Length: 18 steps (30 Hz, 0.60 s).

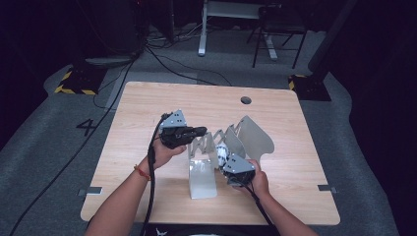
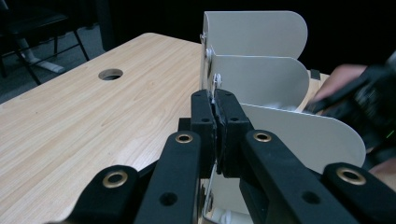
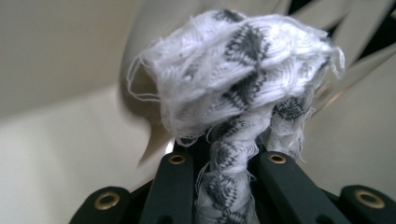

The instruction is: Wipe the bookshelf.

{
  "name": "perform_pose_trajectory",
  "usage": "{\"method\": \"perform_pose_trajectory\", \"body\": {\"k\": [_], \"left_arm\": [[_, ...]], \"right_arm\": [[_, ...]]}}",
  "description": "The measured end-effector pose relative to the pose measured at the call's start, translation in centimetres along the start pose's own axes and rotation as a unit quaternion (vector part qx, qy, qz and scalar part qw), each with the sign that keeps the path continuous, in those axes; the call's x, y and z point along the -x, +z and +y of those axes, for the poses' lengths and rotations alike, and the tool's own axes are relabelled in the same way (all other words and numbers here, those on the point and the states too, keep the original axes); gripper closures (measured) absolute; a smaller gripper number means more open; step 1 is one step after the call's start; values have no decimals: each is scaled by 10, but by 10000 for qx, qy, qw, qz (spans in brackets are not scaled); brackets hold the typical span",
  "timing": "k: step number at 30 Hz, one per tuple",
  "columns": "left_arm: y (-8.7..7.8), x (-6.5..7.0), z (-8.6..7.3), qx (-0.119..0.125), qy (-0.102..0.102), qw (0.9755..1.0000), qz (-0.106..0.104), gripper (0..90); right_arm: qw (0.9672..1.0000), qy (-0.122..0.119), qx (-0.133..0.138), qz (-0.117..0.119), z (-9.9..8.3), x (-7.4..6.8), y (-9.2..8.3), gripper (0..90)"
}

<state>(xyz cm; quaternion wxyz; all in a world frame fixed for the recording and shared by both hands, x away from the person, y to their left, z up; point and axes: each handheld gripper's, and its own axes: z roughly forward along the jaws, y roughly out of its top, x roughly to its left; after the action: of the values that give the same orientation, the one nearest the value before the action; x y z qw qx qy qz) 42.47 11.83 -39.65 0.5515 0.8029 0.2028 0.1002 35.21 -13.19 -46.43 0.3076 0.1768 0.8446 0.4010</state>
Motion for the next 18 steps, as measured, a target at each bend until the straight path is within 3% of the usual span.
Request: {"method": "perform_pose_trajectory", "body": {"k": [4,8,13,18], "left_arm": [[0,0,0,-18,12,10000,18,876],[0,0,0,-15,21,10000,20,876],[-1,1,0,-32,51,10000,61,877],[0,1,0,-27,48,10000,53,877]], "right_arm": [[9984,125,519,-186,26,14,-15,805],[9958,246,816,-342,44,27,-23,805],[9969,293,635,-367,43,20,-13,810],[9980,385,457,-218,34,19,-9,810]]}}
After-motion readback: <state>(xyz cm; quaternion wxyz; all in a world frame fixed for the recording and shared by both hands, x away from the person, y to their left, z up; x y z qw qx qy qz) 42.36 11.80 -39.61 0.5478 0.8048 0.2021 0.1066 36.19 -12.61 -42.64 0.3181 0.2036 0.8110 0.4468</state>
